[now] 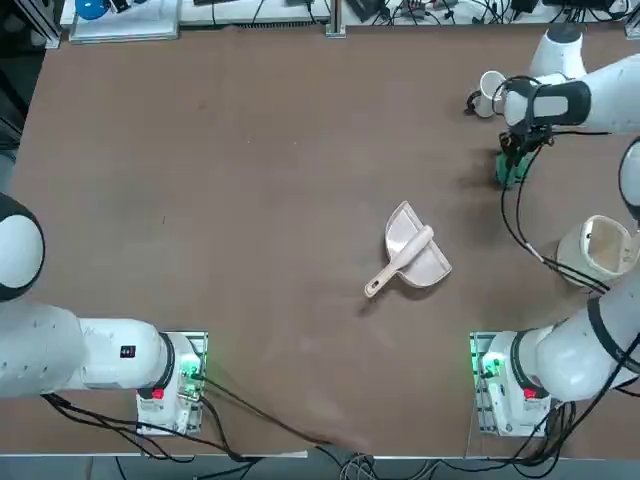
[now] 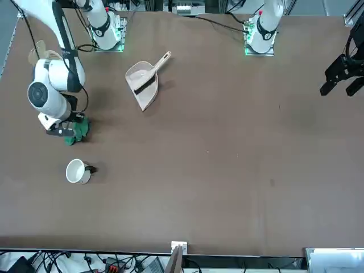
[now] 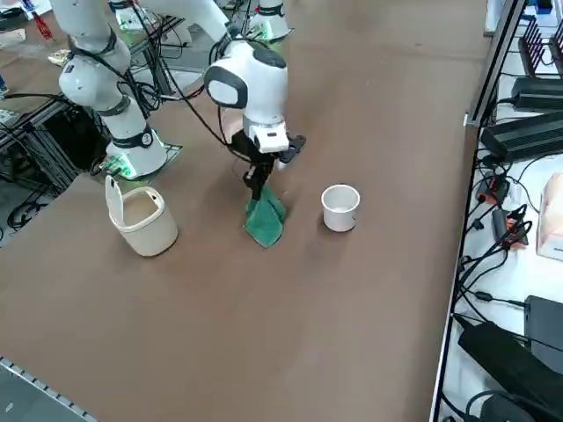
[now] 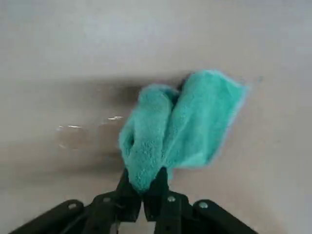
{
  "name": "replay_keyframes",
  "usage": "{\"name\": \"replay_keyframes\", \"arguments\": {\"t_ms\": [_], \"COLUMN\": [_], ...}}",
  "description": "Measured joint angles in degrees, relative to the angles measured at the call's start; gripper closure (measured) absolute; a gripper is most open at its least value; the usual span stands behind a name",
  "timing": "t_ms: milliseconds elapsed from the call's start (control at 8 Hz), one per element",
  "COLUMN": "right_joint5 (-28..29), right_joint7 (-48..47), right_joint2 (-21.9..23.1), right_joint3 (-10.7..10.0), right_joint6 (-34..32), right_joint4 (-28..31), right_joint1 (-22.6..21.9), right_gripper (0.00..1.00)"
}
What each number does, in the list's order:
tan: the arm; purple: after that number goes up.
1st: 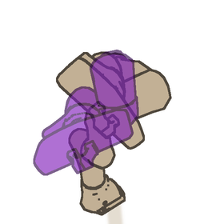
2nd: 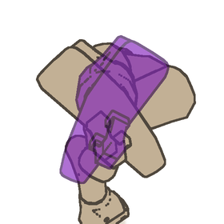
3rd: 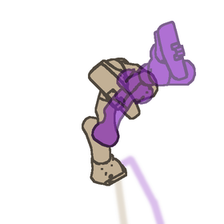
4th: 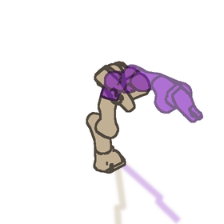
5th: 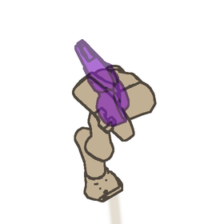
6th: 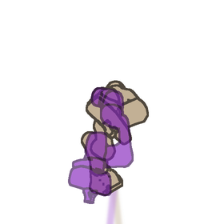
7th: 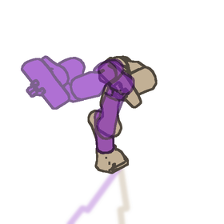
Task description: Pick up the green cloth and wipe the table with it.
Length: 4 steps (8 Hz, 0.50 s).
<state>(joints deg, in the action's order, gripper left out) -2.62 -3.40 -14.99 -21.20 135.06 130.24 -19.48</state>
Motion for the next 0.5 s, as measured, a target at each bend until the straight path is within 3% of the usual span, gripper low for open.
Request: {"name": "replay_keyframes", "arguments": {"t_ms": [250,500], "right_joint5": [7.7,11.7], "right_joint7": [-0.8,-5.6], "right_joint2": [-1.9,-2.8], "right_joint3": [0.3,0.3], "right_joint6": [1.7,2.6], "right_joint4": [0.0,-0.4], "right_joint1": [-5.0,-9.6], "right_gripper": [0.93,0.93]}}
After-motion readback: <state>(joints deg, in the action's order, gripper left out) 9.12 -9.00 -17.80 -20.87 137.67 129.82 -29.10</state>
